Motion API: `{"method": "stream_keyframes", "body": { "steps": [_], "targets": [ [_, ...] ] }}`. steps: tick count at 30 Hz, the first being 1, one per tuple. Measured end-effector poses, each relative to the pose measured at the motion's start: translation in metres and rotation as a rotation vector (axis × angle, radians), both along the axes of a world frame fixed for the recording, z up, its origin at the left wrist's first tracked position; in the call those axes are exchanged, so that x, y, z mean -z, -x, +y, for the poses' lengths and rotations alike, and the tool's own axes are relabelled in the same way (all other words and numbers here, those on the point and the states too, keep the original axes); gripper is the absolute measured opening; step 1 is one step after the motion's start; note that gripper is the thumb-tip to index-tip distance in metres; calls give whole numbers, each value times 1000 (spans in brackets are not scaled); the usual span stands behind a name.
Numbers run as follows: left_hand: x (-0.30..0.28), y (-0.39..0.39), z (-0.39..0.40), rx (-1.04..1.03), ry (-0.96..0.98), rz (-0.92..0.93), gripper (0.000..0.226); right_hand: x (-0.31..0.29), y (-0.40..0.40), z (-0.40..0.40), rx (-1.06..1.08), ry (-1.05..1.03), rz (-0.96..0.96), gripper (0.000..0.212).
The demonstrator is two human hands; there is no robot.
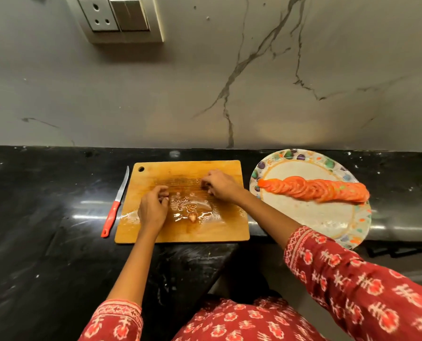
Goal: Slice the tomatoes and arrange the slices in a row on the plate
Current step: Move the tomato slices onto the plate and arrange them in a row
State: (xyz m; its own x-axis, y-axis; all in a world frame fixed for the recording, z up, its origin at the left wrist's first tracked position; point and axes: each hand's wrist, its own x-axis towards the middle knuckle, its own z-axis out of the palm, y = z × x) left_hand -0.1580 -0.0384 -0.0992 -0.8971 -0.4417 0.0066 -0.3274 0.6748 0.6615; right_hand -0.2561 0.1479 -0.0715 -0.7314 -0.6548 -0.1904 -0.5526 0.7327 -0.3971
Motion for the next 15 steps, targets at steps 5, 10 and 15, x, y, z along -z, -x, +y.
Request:
{"method": "stream_keyframes", "body": {
  "steps": [5, 10, 15],
  "targets": [
    [-2, -4, -4, 95, -43, 1, 25, -7, 2, -9, 56, -50, -99, 19],
    [0, -3, -6, 114, -44, 39, 25, -5, -2, -5, 136, -122, -116, 9],
    [0, 5, 13, 181, -60, 92, 27, -18, -2, 32, 235, -188, -15, 7]
  ]
}}
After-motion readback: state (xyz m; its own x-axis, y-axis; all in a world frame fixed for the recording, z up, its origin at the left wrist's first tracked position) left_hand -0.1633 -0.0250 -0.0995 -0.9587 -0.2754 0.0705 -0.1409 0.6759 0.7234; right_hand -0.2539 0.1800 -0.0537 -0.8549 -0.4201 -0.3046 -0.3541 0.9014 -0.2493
